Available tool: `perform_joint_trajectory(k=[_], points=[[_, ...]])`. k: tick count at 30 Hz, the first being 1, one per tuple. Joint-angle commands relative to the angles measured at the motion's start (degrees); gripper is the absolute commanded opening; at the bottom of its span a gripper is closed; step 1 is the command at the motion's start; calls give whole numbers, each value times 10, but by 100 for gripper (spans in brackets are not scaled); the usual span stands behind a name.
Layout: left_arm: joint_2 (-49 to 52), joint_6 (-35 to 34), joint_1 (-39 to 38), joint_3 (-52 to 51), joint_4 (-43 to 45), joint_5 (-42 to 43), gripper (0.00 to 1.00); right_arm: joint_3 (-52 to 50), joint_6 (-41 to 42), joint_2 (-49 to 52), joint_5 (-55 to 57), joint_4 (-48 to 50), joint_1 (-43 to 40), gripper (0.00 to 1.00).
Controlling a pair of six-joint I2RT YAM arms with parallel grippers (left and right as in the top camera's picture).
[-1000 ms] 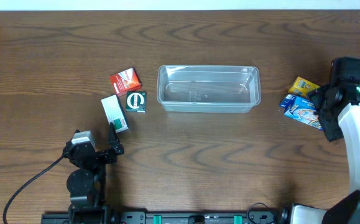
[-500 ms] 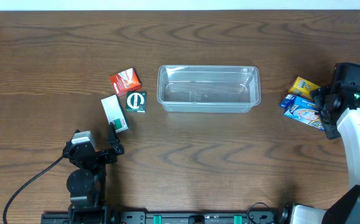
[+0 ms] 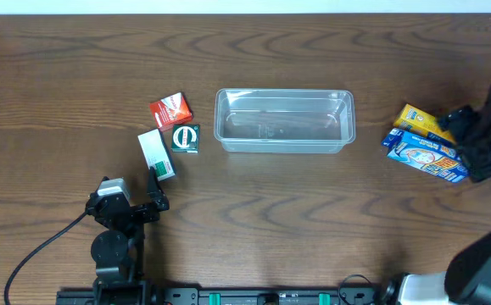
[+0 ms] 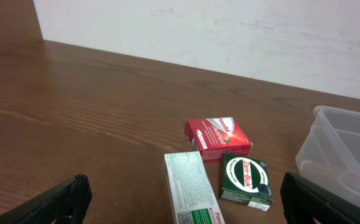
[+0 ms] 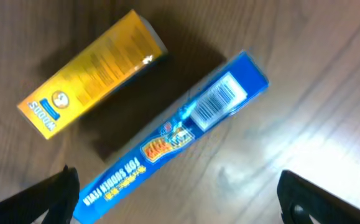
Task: Pack container
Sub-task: 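Move the right gripper over the blue KOOL FEVER box, then grasp the blue KOOL FEVER box with the right gripper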
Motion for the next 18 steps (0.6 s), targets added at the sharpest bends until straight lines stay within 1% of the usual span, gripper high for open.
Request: perform_joint_trajectory(k=[1,9,18], points=[[-1,8,2,-12,-20,-17,98,49,-57,47,-15,-30,-7,99],[-1,8,2,-12,-20,-17,98,56,-54,108,-28,-12,4,99],[-1,8,2,-12,-20,-17,98,49,-36,111,-26,5,24,99]])
